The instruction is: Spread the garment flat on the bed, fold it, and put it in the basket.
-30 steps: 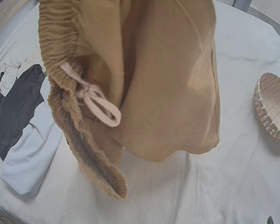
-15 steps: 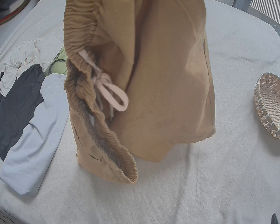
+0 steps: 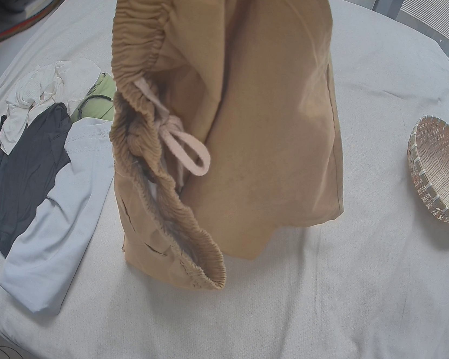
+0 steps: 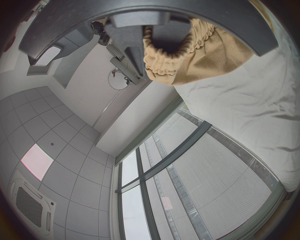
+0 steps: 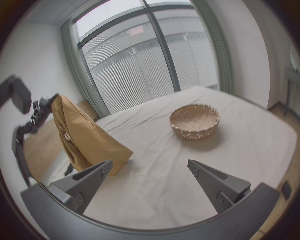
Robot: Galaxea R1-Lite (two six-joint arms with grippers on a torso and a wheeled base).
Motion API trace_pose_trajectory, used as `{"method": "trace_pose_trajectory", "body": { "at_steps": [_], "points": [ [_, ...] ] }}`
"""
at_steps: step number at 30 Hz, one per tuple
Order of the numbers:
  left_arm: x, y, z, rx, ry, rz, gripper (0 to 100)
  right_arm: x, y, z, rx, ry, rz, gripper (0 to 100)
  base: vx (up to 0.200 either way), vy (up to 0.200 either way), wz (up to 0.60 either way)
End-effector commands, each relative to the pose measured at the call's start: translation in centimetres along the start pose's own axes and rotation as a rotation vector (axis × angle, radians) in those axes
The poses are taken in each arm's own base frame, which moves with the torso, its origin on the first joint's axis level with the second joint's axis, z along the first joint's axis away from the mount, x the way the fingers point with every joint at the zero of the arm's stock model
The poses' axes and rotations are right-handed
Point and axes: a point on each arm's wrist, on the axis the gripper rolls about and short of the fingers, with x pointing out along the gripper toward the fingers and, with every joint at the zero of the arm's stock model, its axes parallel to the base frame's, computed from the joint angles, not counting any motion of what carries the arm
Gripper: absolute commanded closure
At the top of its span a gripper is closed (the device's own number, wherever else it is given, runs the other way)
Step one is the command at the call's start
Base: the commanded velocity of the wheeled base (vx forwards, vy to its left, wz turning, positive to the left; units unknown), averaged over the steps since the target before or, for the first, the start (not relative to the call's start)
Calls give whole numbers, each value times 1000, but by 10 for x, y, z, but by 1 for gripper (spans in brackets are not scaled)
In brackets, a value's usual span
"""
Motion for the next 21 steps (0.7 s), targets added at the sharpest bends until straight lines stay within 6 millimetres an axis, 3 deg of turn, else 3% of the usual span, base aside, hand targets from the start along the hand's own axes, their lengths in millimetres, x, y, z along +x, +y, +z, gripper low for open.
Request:
{"method": "trace_pose_trajectory", "body": {
  "at_steps": [1,2,3,6,10,21],
  "points": [
    [1,-2,4,4,-13,-6,100,47,8,32,217,181,156,0,0,0,0],
    [1,-2,4,4,-13,-6,100,47,8,32,217,181,156,0,0,0,0],
    [2,-2,5,5,-15,-8,100,64,8,34,261,227,189,0,0,0,0],
    [4,-2,5,6,-17,-12,100,91,6,30,274,275,200,0,0,0,0],
    [5,-1,5,5,-16,-10,100,107,7,22,278,344,236,0,0,0,0],
    [10,-4,1,-5,-7,-31,100,191,0,-25,192,577,208,0,0,0,0]
  ]
}}
